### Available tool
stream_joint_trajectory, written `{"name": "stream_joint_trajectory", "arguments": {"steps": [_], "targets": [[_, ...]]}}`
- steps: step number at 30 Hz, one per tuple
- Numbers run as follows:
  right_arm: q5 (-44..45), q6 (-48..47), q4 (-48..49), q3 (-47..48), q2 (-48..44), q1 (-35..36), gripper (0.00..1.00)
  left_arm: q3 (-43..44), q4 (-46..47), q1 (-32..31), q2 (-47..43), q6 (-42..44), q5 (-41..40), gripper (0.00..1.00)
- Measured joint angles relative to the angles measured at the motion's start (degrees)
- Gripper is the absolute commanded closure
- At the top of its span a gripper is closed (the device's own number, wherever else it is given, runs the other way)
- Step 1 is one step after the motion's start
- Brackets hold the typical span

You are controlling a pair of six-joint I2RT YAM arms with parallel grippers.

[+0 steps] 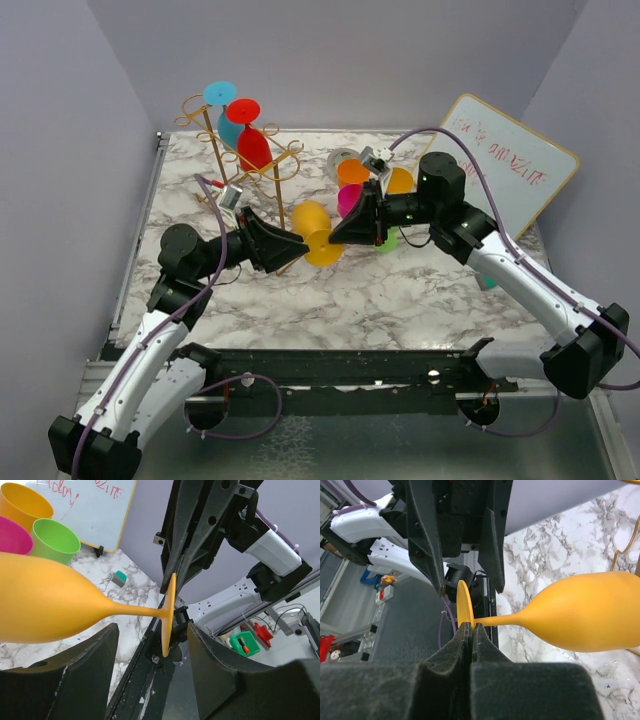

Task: Take the wine glass off the wine glass rack
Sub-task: Place the wine glass at the center of the board.

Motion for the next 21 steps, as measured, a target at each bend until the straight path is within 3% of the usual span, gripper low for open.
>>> {"name": "stream_joint_trajectory", "arguments": {"steps": [10, 21], "targets": [[1.8, 0.0, -2.3, 0.5, 1.5, 0.5, 0.99, 0.0, 0.1, -0.1, -0.6, -0.2, 1.8, 0.61], [2.6, 0.0, -2.6, 0.5, 1.5, 0.9, 0.99, 0.0, 0.0, -2.2, 1.9, -0.1, 1.9, 0.63]]}}
